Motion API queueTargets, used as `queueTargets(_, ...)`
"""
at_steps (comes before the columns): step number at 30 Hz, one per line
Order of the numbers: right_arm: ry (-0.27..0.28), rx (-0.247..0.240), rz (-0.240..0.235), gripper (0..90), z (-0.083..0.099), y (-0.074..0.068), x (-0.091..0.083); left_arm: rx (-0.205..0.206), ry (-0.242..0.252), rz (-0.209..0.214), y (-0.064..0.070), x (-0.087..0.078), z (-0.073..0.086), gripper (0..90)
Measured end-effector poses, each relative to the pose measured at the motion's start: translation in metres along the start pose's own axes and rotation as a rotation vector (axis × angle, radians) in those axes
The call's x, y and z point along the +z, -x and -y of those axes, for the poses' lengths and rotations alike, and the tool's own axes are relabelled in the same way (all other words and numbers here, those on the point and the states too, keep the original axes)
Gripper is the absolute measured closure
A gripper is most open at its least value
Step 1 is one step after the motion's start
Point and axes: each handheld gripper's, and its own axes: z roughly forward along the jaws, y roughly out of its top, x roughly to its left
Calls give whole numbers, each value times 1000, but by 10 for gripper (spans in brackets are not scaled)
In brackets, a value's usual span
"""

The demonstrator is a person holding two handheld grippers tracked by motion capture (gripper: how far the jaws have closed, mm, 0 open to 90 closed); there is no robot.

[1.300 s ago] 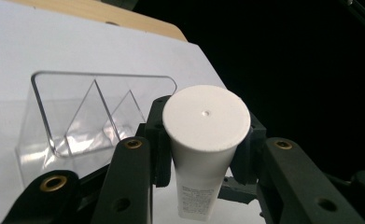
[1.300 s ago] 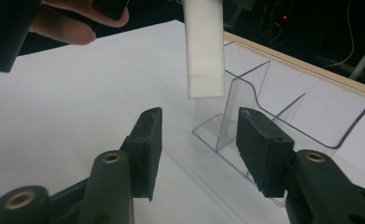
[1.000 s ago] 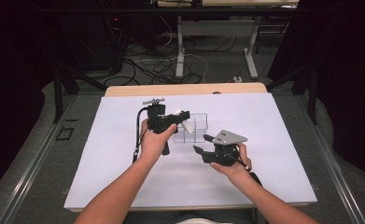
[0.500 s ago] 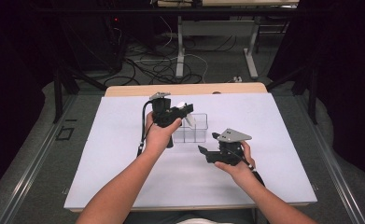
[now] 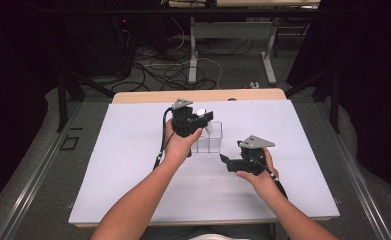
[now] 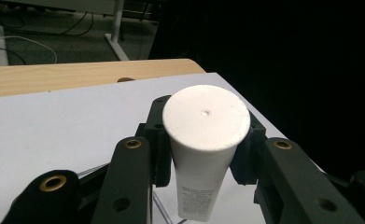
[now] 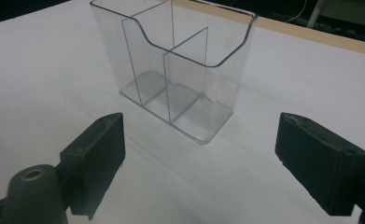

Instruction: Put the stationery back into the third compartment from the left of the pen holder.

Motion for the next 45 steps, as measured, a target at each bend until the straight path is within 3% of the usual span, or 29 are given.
queueTargets(11,-4,6,25,148,4,6,2,64,-25,-36,9,17,8,663)
queueTargets(14,-39,4,30,148,5,8,1,78,-35,-40,10,21,10,662)
queueTargets(16,-20,3,25,148,7,9,3,89,-40,-50,11,24,12,662)
queueTargets(26,-31,16,16,149,8,9,4,125,-49,-81,12,33,17,662)
queueTargets(45,-37,35,8,149,10,9,6,121,-77,-103,9,42,22,661)
